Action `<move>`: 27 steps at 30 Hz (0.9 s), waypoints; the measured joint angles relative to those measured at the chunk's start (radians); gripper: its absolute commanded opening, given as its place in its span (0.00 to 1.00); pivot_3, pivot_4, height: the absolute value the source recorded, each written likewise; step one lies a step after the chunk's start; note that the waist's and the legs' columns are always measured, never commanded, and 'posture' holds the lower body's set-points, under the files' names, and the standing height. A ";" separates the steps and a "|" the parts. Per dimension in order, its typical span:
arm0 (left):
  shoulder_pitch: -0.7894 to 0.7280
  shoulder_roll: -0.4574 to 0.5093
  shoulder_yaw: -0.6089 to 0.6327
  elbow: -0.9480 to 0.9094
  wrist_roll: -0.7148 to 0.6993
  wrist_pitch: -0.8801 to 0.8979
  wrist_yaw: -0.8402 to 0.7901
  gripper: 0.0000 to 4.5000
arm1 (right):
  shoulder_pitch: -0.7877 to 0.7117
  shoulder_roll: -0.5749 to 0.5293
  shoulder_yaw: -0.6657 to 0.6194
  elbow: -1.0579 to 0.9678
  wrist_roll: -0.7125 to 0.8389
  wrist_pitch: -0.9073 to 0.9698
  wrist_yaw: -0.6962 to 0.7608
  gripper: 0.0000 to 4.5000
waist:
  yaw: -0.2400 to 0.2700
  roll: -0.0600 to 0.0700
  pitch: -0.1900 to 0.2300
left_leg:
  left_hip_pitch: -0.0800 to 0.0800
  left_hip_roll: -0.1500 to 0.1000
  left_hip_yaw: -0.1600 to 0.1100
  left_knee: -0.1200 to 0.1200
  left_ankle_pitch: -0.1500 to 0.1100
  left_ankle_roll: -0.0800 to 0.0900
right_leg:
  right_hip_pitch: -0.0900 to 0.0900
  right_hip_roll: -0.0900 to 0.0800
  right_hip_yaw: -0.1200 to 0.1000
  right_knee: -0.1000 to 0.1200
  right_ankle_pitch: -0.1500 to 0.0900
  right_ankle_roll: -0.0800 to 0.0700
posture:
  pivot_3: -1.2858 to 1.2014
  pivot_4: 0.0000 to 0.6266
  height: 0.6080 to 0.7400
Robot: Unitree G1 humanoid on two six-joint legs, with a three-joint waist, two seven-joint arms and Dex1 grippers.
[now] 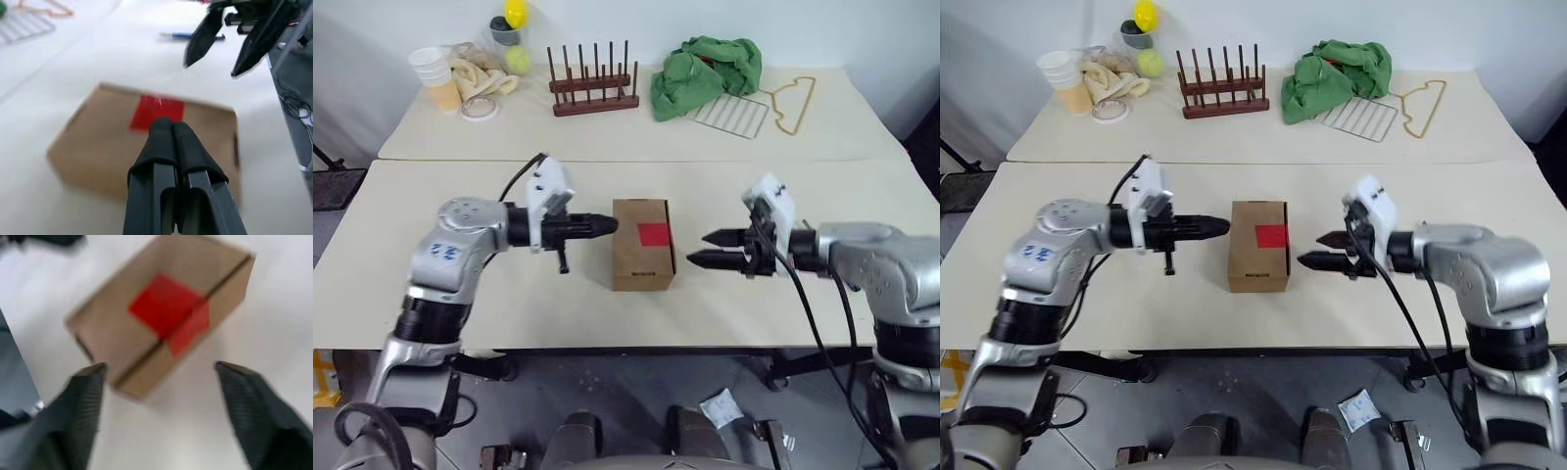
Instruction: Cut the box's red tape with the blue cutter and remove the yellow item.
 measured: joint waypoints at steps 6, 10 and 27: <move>0.002 -0.031 -0.053 0.086 0.090 -0.079 0.051 0.00 | -0.045 0.100 -0.028 0.113 -0.012 0.061 -0.117 0.99 | -0.011 0.000 0.000 | -0.004 -0.001 0.002 -0.002 0.000 0.000 | -0.012 -0.002 0.000 0.010 0.000 0.000 | 0.52 0.24 1.00; 0.005 -0.051 -0.066 0.087 0.108 -0.102 0.062 0.00 | -0.046 0.109 -0.005 0.193 -0.029 0.011 -0.148 0.99 | -0.018 0.000 0.000 | -0.004 -0.001 0.004 -0.002 0.000 0.000 | -0.012 -0.002 0.000 0.010 0.000 0.000 | 0.52 0.24 1.00; 0.041 -0.059 -0.060 0.049 0.125 -0.096 0.086 0.00 | -0.072 0.071 0.142 0.302 -0.109 -0.182 -0.167 0.99 | -0.017 0.000 -0.001 | -0.001 0.000 0.006 -0.001 0.000 0.000 | -0.011 -0.002 0.002 0.011 0.000 0.000 | 0.52 0.24 1.00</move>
